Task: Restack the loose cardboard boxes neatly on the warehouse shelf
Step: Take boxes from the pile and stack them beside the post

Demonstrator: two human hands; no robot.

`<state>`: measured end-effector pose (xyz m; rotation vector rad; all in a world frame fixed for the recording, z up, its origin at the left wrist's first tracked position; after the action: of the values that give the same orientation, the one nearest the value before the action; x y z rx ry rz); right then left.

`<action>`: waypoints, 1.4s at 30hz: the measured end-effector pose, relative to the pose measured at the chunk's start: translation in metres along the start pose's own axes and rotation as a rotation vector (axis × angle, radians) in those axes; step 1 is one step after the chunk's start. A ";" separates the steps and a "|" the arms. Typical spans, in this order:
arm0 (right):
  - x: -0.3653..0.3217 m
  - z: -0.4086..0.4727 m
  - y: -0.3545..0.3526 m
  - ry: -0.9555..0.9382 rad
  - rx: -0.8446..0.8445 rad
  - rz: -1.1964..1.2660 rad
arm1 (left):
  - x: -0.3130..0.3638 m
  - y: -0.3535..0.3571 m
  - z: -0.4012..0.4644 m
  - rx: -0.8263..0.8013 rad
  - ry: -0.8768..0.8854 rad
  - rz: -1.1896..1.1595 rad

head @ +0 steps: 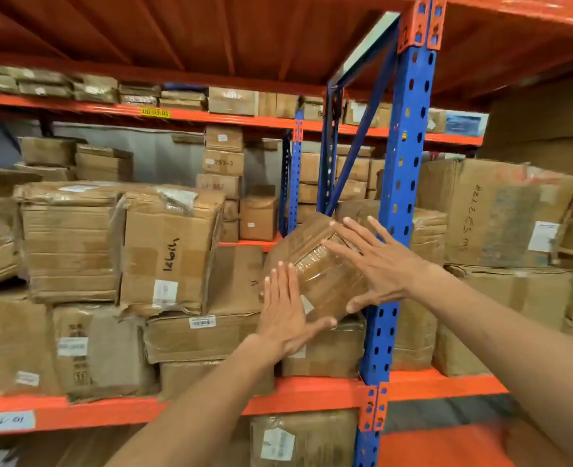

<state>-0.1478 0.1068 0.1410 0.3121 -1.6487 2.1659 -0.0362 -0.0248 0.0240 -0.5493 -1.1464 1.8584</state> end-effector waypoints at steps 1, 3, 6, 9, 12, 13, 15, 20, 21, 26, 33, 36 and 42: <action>0.004 0.007 0.005 -0.017 -0.019 -0.029 | 0.004 0.007 0.003 -0.008 -0.021 -0.002; 0.014 0.021 0.015 -0.027 -0.034 -0.054 | 0.008 0.020 0.012 -0.009 -0.049 -0.004; 0.020 0.041 0.033 -0.076 -0.051 -0.079 | 0.014 0.040 0.019 0.035 -0.105 0.049; 0.027 0.053 0.046 -0.112 -0.026 -0.147 | 0.013 0.052 0.026 0.093 -0.189 0.154; 0.031 0.059 0.052 -0.152 0.007 -0.178 | 0.006 0.057 0.030 0.125 -0.202 0.211; 0.031 0.059 0.052 -0.168 0.020 -0.170 | 0.005 0.058 0.031 0.143 -0.192 0.224; 0.031 0.058 0.052 -0.185 0.032 -0.142 | 0.003 0.055 0.033 0.153 -0.165 0.248; 0.023 0.047 0.071 -0.031 0.109 0.000 | -0.020 0.039 0.043 0.137 0.029 0.452; 0.021 0.040 0.081 0.010 0.143 0.059 | -0.024 0.036 0.046 0.140 0.091 0.511; 0.020 0.009 0.132 0.129 0.258 0.201 | -0.007 0.046 0.051 0.119 0.281 0.746; 0.027 0.016 0.150 0.044 0.238 0.136 | -0.028 0.033 0.063 0.066 0.345 0.716; 0.032 0.019 0.166 0.077 0.219 0.117 | -0.025 0.039 0.070 -0.015 0.258 0.639; 0.043 0.044 0.185 0.246 0.173 0.048 | -0.013 0.045 0.086 0.015 0.173 0.687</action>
<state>-0.2706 0.0312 0.0104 0.0503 -1.3517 2.2831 -0.1113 -0.0877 0.0252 -1.1810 -0.8841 2.3236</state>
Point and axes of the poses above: each hand's wrist, its own z-axis towards the middle knuckle, its own y-axis out of the palm, x = y × z, the point moved 5 cm from there along z, towards the middle knuckle, and after that the axes turned 14 degrees about z, right-handed, at the moved point
